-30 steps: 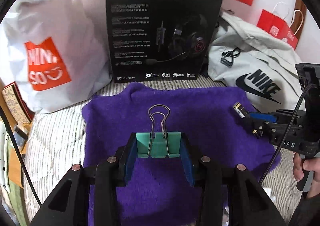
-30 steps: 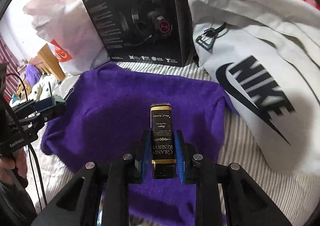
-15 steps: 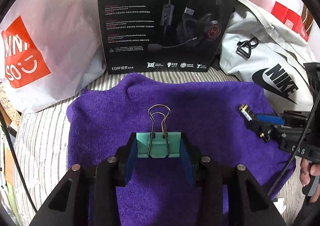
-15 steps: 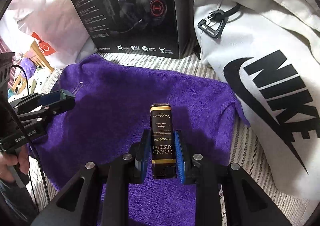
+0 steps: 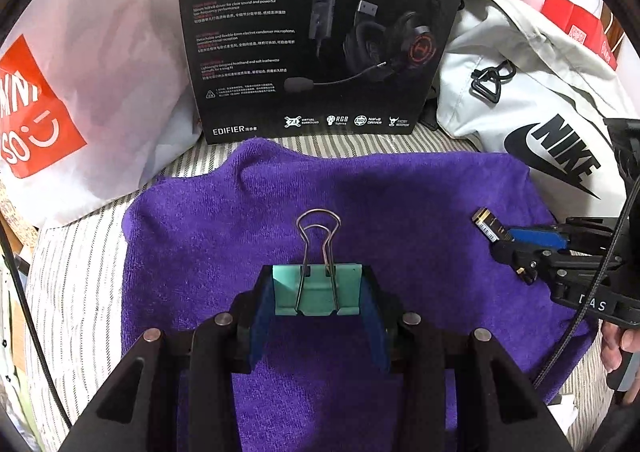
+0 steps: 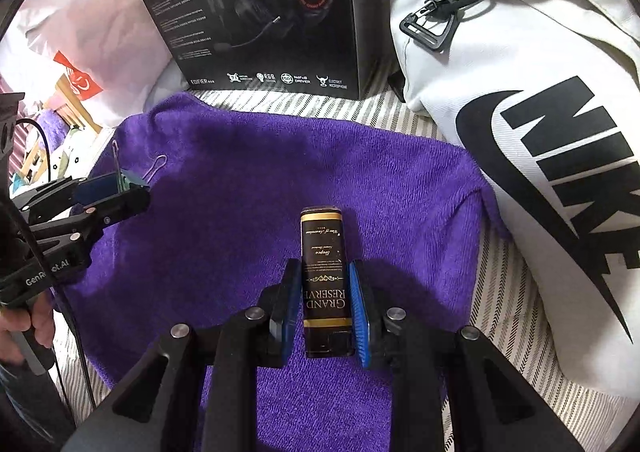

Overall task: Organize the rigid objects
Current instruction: 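Carry the clip in the left gripper while the right gripper carries the box over the purple towel, then open the left gripper releasing the clip while the right gripper releases the box onto the towel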

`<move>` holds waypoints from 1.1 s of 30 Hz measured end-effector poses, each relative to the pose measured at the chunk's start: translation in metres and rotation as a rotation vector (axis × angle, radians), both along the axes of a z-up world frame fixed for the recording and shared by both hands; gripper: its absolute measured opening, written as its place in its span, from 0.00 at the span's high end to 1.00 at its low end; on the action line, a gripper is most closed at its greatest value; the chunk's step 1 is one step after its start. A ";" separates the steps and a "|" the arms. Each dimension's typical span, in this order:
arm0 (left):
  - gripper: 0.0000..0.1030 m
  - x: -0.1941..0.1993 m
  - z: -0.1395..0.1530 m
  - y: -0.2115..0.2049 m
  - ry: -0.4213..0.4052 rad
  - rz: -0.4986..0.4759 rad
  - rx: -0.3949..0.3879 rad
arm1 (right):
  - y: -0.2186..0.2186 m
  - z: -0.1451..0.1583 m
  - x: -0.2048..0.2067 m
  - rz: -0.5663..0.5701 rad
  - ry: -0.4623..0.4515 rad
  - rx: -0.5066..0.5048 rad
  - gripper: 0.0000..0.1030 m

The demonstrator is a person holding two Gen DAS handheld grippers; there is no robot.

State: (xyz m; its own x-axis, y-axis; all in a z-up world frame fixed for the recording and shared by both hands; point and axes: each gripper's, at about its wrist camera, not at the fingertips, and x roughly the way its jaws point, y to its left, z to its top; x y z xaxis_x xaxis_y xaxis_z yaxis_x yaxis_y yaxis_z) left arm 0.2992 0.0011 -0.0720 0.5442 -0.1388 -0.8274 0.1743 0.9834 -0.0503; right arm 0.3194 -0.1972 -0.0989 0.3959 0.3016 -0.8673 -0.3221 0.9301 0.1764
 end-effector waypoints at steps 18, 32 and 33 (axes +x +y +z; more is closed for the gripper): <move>0.62 0.011 -0.017 -0.009 0.037 0.002 0.023 | 0.005 -0.003 -0.003 0.013 -0.015 -0.032 0.76; 0.53 0.012 -0.021 -0.018 0.045 -0.027 0.052 | 0.016 -0.006 -0.006 0.056 -0.030 -0.070 0.68; 0.51 0.012 -0.021 -0.019 0.046 -0.031 0.057 | 0.017 -0.006 -0.007 0.060 -0.029 -0.073 0.67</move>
